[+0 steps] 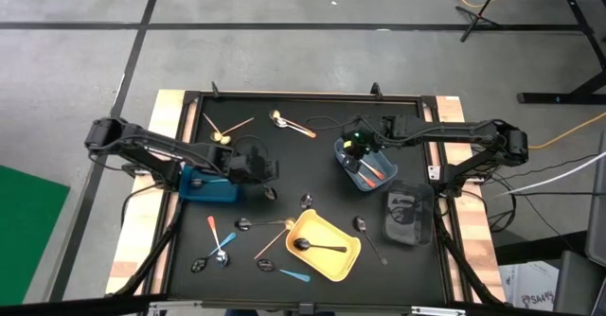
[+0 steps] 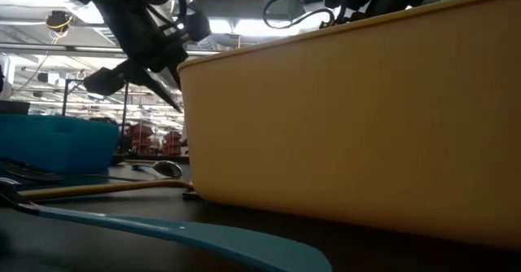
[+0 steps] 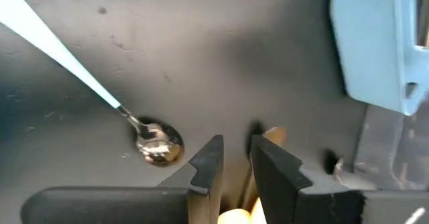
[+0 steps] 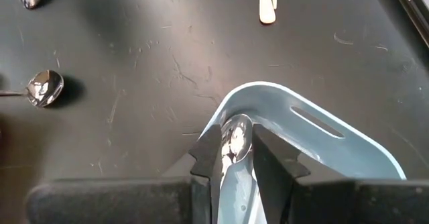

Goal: Sort silverware by color (type)
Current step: Put the blue spoon into the blue bin

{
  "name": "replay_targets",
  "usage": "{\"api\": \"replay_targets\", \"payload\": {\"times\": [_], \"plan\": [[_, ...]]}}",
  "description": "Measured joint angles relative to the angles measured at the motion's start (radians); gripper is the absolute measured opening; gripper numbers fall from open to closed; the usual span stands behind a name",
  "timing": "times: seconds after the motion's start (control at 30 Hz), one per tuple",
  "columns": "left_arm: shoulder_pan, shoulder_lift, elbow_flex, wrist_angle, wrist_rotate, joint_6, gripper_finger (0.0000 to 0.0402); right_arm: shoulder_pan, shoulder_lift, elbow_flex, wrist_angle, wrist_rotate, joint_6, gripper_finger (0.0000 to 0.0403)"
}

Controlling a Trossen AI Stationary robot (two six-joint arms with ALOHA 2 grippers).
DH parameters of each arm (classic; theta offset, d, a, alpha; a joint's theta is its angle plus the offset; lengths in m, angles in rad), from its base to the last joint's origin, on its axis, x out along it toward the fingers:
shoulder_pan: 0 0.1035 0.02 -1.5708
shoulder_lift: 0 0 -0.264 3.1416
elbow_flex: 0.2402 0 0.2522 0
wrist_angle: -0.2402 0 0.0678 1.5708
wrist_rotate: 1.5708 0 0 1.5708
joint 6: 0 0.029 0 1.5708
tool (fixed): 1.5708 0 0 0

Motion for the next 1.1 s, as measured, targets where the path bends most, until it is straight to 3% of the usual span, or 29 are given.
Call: {"api": "replay_targets", "payload": {"times": [0.87,1.1], "plan": [[0.006,0.009,0.000,-0.004,-0.037,-0.030,0.0073,0.000,0.000,0.000,0.027,0.000,0.000,0.0072],[0.058,0.015,0.000,-0.016,0.123,-0.247,0.0073,0.000,0.000,0.000,0.027,0.000,0.000,0.0072]]}}
